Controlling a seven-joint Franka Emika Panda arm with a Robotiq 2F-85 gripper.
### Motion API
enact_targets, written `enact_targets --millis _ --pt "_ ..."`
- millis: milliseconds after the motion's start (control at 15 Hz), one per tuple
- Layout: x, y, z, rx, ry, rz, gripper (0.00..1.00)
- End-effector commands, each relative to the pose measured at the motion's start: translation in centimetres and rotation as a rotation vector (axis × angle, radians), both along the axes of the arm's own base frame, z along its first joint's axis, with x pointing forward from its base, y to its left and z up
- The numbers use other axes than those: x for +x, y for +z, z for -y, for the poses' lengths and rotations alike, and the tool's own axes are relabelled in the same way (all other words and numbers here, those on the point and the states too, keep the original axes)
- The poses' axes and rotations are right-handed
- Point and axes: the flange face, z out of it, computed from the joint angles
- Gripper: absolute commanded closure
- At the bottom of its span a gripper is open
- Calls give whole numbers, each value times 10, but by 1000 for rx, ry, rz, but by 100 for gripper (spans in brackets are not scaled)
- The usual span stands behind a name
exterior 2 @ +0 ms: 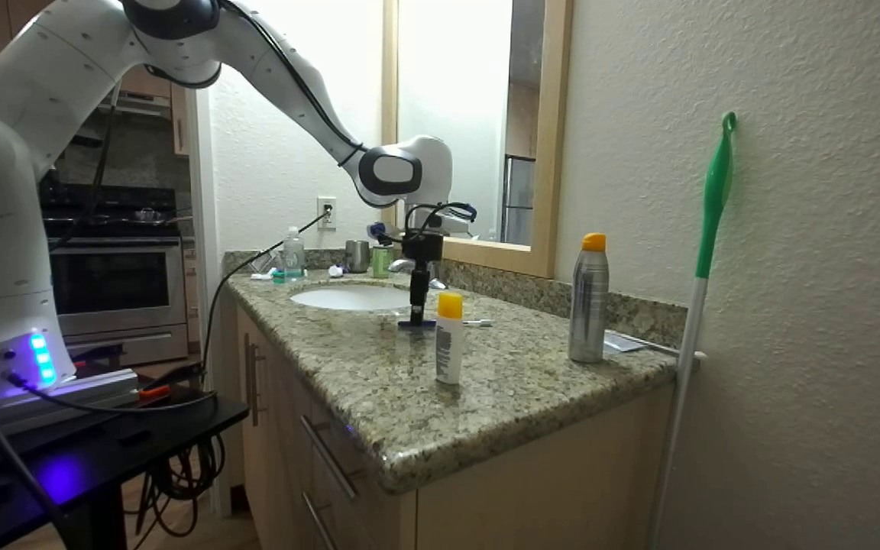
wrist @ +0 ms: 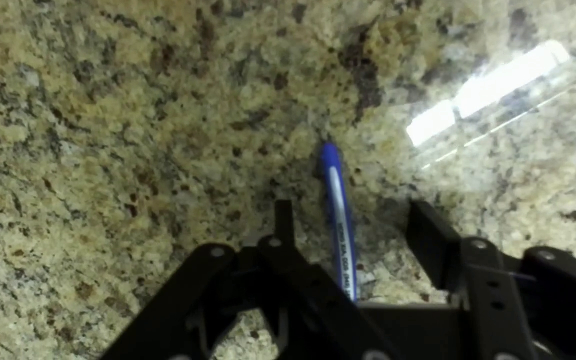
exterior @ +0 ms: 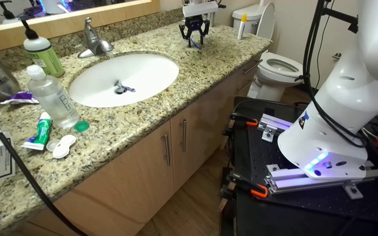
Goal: Wet the toothbrush under the tap then place it back on the counter
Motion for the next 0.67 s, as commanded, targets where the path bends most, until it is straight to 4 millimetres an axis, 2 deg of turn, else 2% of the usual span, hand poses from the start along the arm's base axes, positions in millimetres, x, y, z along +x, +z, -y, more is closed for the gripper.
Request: enact_targets --millis 0,267,400,600 --pt "2 -16 18 3 -49 -20 69" --pt "10 -22 27 0 -94 -39 97" --pt "14 -24 29 2 -109 -49 100" --pt "20 -16 25 34 -114 -69 97"
